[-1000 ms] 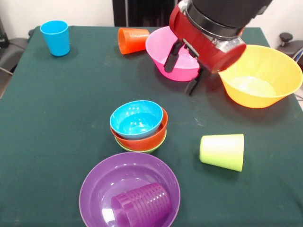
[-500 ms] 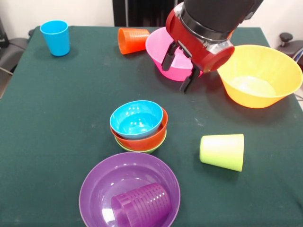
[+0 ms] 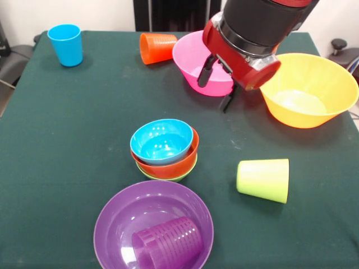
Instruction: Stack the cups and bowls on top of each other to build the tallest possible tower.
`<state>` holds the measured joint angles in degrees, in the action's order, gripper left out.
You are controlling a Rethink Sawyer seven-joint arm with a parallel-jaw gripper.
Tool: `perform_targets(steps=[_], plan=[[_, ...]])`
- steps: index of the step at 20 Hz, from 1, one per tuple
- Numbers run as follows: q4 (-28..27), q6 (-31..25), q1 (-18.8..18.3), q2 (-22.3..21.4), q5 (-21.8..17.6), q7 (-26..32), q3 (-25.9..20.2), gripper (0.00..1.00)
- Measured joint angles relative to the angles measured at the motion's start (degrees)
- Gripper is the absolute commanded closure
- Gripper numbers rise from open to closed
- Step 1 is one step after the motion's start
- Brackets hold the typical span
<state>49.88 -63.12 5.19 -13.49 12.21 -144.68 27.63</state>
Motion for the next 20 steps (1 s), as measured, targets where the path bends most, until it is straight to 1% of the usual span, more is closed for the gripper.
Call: perform_targets(steps=[12, 20], plan=[[4.41, 0.0, 3.72, -0.35, 3.0, 0.0, 0.02, 0.0], [6.16, 0.01, 4.37, -0.48, 3.58, 0.0, 0.14, 0.0]])
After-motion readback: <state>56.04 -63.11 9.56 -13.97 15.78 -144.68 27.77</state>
